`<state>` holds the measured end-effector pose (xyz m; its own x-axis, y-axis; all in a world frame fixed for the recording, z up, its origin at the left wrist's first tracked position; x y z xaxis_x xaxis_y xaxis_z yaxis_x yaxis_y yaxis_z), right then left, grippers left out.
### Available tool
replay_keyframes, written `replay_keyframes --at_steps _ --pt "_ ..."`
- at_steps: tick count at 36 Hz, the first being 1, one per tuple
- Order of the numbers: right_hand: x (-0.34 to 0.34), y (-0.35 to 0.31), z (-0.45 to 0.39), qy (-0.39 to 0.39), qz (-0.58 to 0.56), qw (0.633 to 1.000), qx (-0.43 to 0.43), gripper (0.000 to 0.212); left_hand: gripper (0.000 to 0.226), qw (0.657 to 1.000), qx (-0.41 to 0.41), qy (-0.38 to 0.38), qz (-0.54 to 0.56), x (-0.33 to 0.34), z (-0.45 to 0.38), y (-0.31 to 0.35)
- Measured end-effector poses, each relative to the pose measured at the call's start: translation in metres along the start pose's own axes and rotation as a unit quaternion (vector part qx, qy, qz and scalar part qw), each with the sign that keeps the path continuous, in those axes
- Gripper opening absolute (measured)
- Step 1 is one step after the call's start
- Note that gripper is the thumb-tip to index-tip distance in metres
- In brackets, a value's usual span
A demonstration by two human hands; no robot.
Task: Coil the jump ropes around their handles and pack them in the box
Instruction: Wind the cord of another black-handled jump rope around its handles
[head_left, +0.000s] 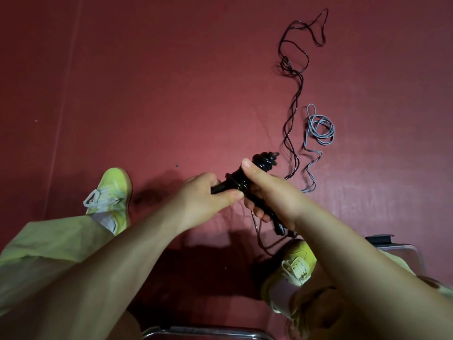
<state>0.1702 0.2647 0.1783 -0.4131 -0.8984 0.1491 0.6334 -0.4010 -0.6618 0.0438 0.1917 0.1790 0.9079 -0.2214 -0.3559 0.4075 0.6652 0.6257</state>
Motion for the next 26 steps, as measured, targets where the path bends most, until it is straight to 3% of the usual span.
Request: replay_keyframes --at_steps 4,7,10,13,15,18,20,22,24,26 --pt "-0.001 -0.009 0.003 0.01 -0.002 0.998 -0.057 0.05 0.049 0.997 0.014 -0.023 0.067 0.002 -0.003 -0.001" --pt "-0.003 -0.015 0.006 0.02 0.001 0.995 -0.098 0.046 0.06 0.993 0.022 -0.041 0.11 0.002 -0.004 -0.001" --pt "-0.006 -0.019 0.009 0.041 0.001 0.992 -0.123 0.039 0.057 0.971 0.038 -0.131 0.194 0.009 -0.001 0.002" --pt "-0.008 -0.023 0.013 0.033 0.002 0.989 -0.141 0.034 0.057 0.903 0.05 -0.305 0.297 0.021 0.011 0.007" --pt "-0.005 -0.027 0.017 0.012 0.017 0.987 -0.159 0.034 0.065 0.829 0.073 -0.399 0.385 0.024 0.019 0.011" --pt "0.0 -0.033 0.022 -0.025 0.036 0.982 -0.182 0.03 0.073 0.711 0.08 -0.492 0.495 0.031 0.026 0.018" --pt "0.005 -0.035 0.022 -0.068 0.036 0.979 -0.186 0.037 0.075 0.68 0.078 -0.522 0.509 0.036 0.03 0.021" --pt "0.007 -0.034 0.021 -0.092 0.052 0.982 -0.159 0.05 0.076 0.682 0.063 -0.527 0.502 0.039 0.032 0.022" --pt "0.006 -0.031 0.021 -0.107 0.076 0.984 -0.122 0.06 0.077 0.72 0.037 -0.496 0.484 0.04 0.029 0.019" --pt "0.004 -0.031 0.023 -0.111 0.092 0.985 -0.099 0.057 0.077 0.755 0.022 -0.462 0.466 0.039 0.025 0.016"
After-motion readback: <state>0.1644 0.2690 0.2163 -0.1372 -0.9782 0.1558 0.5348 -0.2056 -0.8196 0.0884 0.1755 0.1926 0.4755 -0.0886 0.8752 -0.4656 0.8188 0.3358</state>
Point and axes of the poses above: each hand's wrist, its own z-axis away from the middle knuckle, its own x-axis out of the palm, y = z × x, the point moved 5 cm from there along -z, towards the middle knuckle, and after that the axes turned 13 degrees about -y, right-handed, at the moved point
